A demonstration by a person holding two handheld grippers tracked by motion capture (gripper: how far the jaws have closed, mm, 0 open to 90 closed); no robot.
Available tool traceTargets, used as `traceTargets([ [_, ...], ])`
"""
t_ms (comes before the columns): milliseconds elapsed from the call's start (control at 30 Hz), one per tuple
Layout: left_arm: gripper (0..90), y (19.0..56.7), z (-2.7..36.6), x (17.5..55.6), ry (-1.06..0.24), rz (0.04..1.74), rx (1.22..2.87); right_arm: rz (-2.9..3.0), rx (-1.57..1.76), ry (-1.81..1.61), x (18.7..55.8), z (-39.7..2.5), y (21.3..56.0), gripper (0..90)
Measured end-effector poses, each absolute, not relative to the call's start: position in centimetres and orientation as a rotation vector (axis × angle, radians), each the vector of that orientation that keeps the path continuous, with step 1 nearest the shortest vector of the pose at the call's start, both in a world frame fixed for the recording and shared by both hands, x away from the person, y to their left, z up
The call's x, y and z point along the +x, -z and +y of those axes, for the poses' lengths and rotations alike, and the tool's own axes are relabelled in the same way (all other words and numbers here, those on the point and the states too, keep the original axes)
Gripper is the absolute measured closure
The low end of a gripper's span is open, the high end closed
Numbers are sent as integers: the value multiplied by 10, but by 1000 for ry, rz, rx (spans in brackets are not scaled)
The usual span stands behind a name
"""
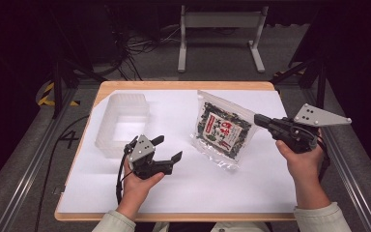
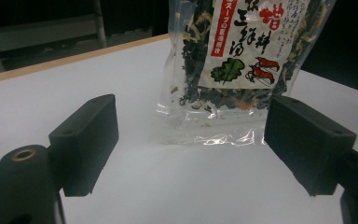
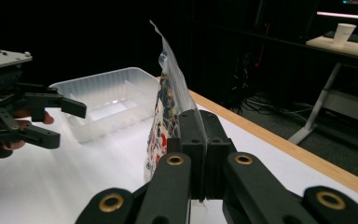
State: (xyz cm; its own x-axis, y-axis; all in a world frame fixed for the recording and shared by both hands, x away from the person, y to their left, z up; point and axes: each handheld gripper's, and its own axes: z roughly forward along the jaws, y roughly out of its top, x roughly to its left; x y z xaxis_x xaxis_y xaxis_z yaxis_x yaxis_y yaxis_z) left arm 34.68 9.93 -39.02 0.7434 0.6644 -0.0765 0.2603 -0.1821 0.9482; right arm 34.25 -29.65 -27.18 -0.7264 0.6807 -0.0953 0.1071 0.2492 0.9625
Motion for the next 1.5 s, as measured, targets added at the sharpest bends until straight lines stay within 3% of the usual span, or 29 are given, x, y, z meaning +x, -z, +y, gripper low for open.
traceTargets([
  [467, 188, 385, 81, 358, -384, 690, 1770, 2013, 645, -1593, 330, -292, 259, 900],
  [967, 105, 384, 75, 362, -334, 660, 1756, 2019, 554, -1663, 318, -279, 253, 900],
  [1500, 79, 381, 54, 368, -268, 581, 1729, 2025, 493, -1760, 316, -269, 255, 900],
])
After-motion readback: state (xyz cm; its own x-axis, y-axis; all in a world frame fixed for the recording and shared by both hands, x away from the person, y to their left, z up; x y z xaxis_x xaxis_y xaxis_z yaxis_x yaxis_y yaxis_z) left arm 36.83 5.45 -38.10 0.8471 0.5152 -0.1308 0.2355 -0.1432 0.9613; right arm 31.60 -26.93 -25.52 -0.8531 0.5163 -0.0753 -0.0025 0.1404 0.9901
